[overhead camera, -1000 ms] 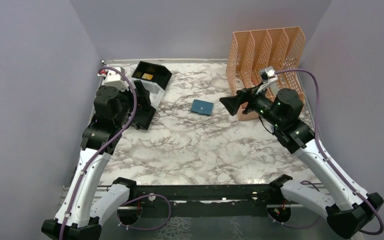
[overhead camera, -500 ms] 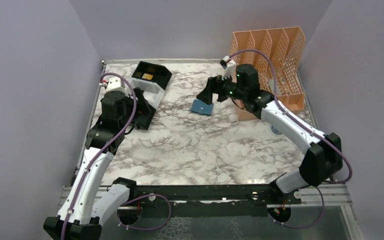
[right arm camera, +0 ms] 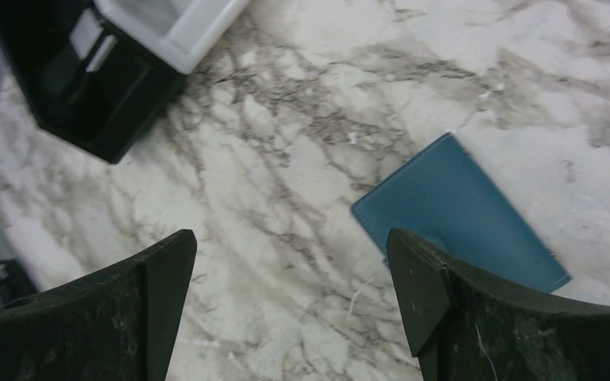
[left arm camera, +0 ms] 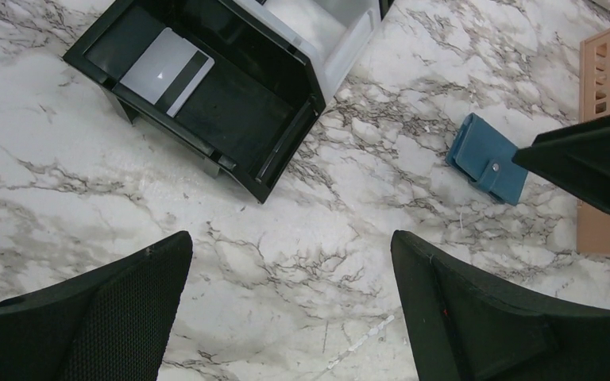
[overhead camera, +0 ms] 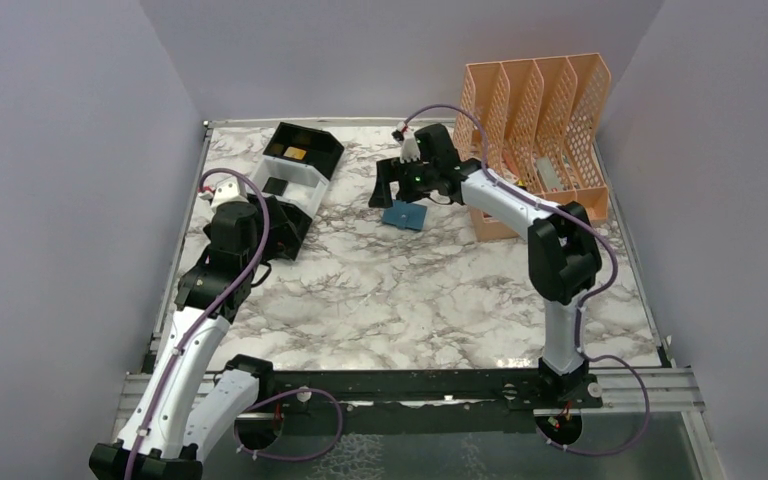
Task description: Take the credit cards out of the card holder
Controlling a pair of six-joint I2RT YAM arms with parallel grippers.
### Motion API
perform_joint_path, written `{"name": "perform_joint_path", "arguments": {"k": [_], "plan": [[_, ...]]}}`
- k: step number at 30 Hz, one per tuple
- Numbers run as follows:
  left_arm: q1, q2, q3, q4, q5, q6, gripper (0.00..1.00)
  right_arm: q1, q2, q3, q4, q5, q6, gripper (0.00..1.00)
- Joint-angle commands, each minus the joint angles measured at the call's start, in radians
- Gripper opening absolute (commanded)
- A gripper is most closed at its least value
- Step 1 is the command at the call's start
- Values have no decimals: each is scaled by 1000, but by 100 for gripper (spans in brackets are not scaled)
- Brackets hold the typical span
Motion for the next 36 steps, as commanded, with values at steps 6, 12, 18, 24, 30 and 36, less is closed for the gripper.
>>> {"name": "perform_joint_path", "arguments": {"k": [6,12,18,24,30,36], "plan": [[8,-33,-41,-2,-4,-42,99,7,181,246,-237,367,-173,88],[8,-22,-51,-2,-3,-58,99,7,285,331,-333,402,-218,84],[8,-38,-70,5,-1,-77,99,7,295,278,-316,365,-222,80],[7,-37,-71,8,-2,-74,99,8,259,140,-308,329,-199,75],[8,-39,-81,20,16,-81,99,14,68,-205,-142,291,-95,69],[7,-30,-102,48,70,-83,99,51,-142,-506,-27,217,40,68]]}}
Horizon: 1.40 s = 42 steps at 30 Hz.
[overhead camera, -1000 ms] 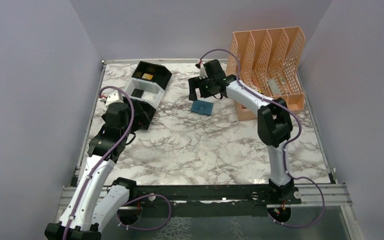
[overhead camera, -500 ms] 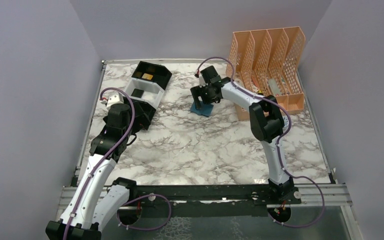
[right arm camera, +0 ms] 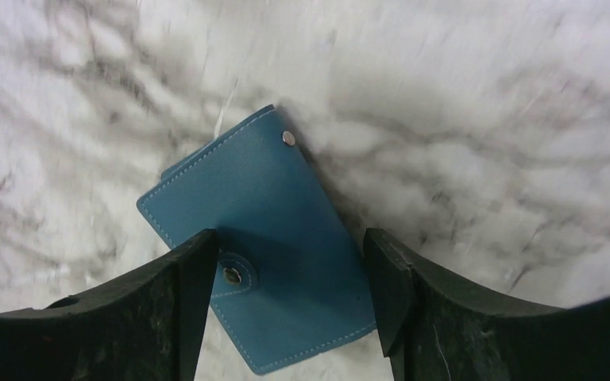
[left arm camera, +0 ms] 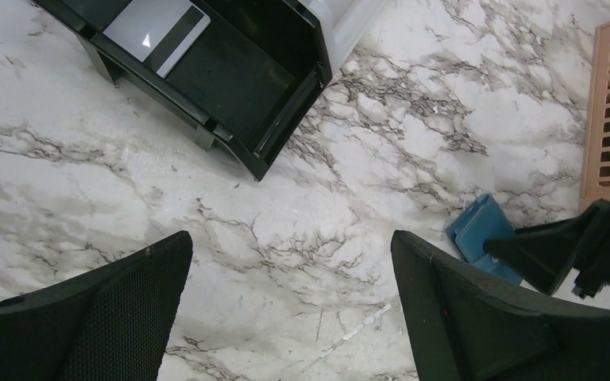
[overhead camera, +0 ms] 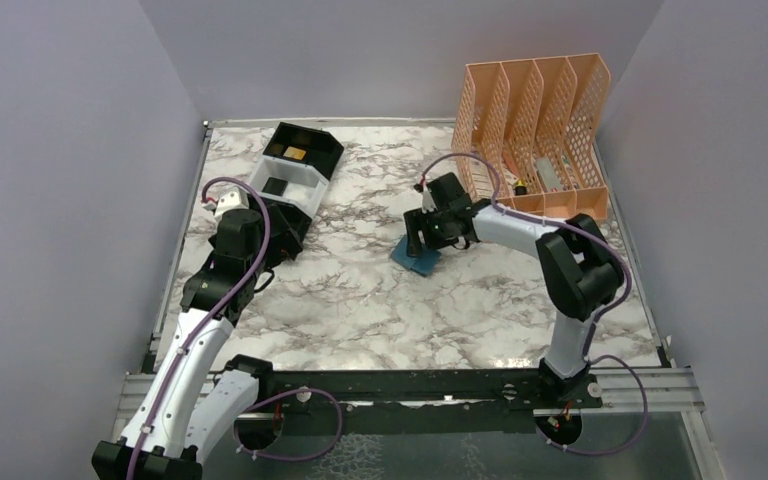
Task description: Take the credit cards out of the card holder
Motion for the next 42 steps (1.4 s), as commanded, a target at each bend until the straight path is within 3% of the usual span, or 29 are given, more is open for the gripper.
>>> {"name": "perform_joint_path", "arguments": {"k": [1,5,10,15,26,33,37,42], "plan": [[6,-2,-24,47,68,-8,99,42,-115,-215,40,-93,129,68],[6,17,-23,78,133,14,99,50,-258,-291,48,-159,138,71],[7,25,-35,115,207,33,99,49,-320,-243,-47,-108,61,73],[5,22,-49,131,258,26,99,49,-311,-211,-64,-29,42,74],[4,46,-96,163,395,20,99,49,-187,-243,-36,-171,45,63],[-12,106,-156,250,536,5,96,62,-235,-354,57,-335,112,50],[-70,142,-185,299,519,-22,94,81,-282,-451,144,-382,233,49],[-191,198,-199,367,459,-75,90,101,-350,-569,341,-548,341,51]]}}
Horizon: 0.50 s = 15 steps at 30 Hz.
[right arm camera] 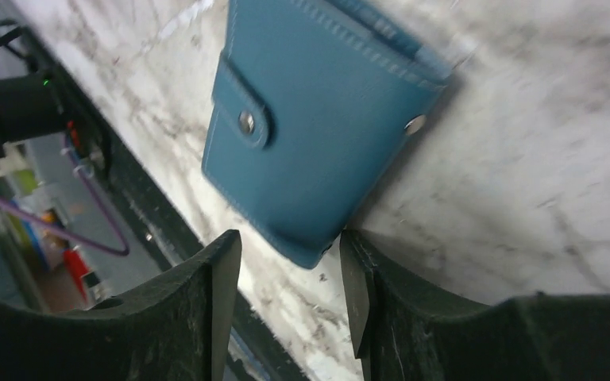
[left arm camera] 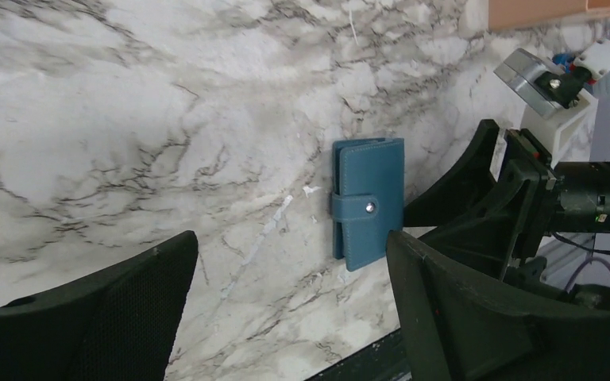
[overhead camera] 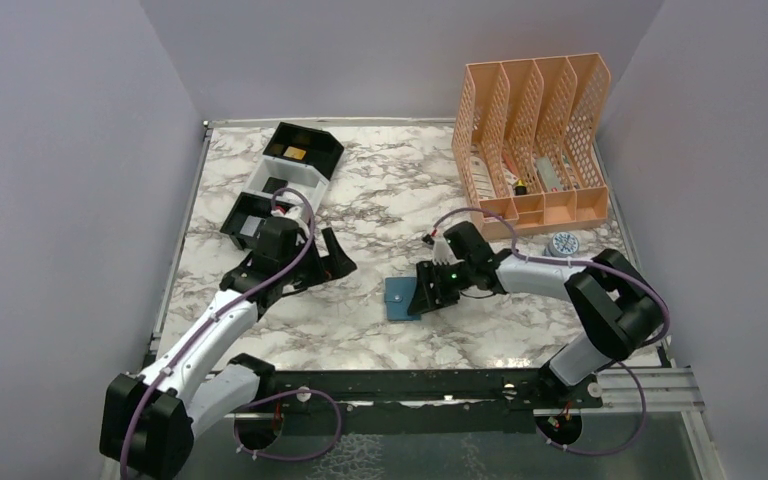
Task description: Take the credit cards out of the card holder
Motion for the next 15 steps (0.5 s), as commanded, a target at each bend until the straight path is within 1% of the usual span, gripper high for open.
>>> {"name": "perform_joint_path", "arguments": {"k": [1,3,4,6,8,10,13,15], "plan": [[-96,40,-2,97,-49,-56,90,24,-55,-42,120,-121,101,52],[-108,42,10,108,-120,-61,90,25,-108,-18,60,-5,80,53],[-108,46,22,121,-151,-53,92,24,-135,-1,22,63,69,56],[-109,74,81,106,-256,-51,97,24,-178,36,-39,181,49,58],[-109,151,164,65,-374,-52,97,25,-209,70,-85,258,27,59],[-106,235,258,24,-481,-70,97,25,-234,89,-103,300,19,60],[-100,359,401,-23,-582,-58,97,25,-258,106,-127,330,14,60],[-80,428,476,-49,-626,-66,97,24,-271,109,-144,332,15,60]]}}
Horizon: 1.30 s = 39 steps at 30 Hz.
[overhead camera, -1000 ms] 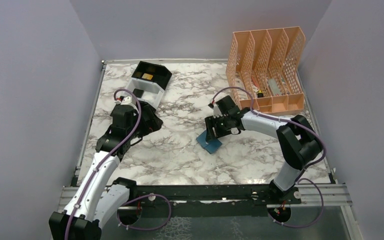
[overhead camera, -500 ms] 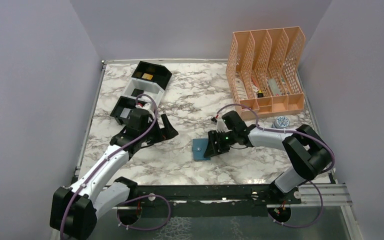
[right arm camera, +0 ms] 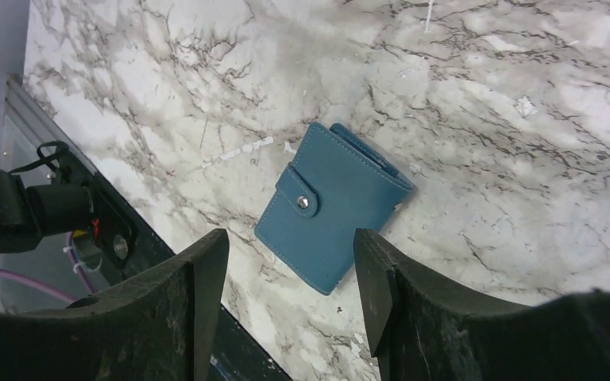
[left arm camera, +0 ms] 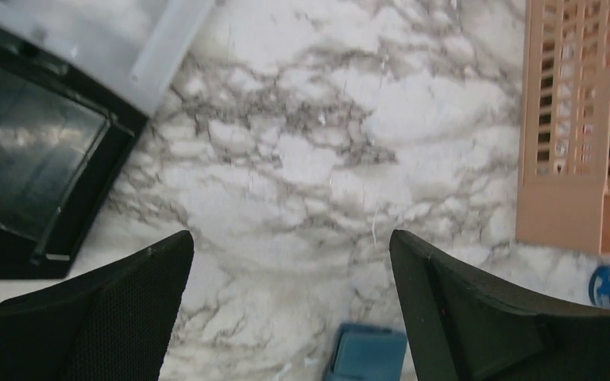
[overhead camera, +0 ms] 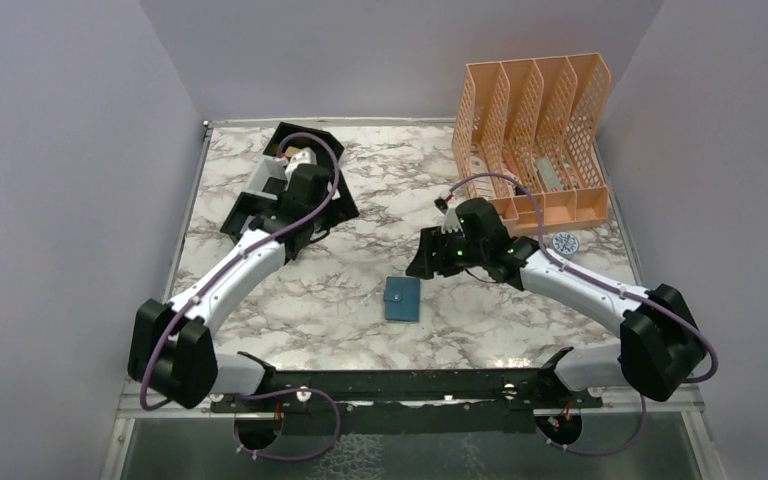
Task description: Take the credit cards out of the card holder
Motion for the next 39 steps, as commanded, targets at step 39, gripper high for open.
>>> {"name": "perform_joint_path", "arguments": {"k": [39], "plan": [[225,541,365,-191,-302,-358,77,2,-108,5,-201,183,-41,64]]}}
